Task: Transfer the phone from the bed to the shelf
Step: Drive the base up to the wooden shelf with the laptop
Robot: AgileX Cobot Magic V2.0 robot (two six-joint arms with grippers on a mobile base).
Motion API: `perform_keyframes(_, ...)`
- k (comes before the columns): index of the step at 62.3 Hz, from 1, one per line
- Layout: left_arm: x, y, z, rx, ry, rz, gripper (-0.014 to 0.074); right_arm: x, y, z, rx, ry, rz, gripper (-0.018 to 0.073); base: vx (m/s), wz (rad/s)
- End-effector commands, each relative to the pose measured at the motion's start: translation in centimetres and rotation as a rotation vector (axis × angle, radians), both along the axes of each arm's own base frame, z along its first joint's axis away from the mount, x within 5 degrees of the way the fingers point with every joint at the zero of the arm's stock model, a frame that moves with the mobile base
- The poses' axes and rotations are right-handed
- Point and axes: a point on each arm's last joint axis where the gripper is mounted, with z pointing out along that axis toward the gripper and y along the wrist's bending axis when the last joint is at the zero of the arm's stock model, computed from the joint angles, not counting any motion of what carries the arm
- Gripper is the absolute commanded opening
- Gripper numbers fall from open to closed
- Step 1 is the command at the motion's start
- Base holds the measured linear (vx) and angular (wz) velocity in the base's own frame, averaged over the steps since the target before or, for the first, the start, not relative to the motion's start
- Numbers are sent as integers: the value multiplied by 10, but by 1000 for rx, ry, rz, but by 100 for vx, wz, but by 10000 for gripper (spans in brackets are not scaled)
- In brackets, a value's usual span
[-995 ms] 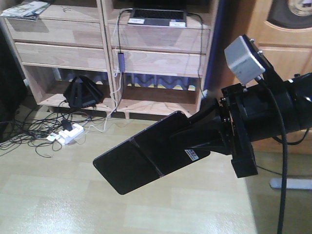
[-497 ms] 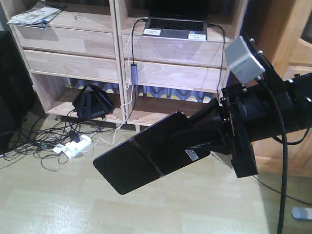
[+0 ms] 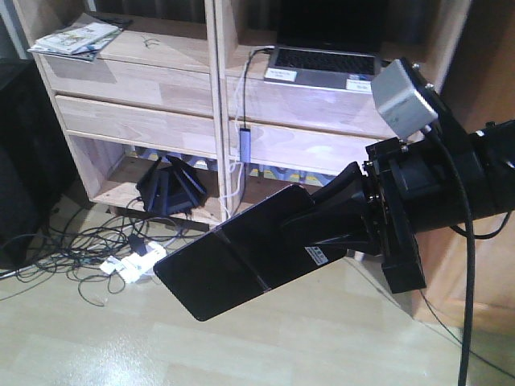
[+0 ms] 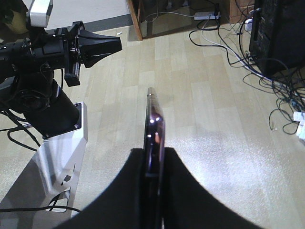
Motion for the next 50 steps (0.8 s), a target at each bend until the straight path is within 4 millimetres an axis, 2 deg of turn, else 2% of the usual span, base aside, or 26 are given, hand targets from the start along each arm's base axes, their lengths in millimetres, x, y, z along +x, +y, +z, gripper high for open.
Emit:
perform_keyframes(1, 1, 1, 6, -17, -73, 10, 1, -13, 2, 22, 103, -10, 54, -1, 28, 14)
perform_keyframes(28, 1, 1, 6, -17, -73, 10, 1, -13, 2, 22, 103, -10, 54, -1, 30, 9)
perform_keyframes(50, 1, 1, 6, -17, -73, 10, 1, -13, 2, 22, 103, -9, 55, -1, 31, -13)
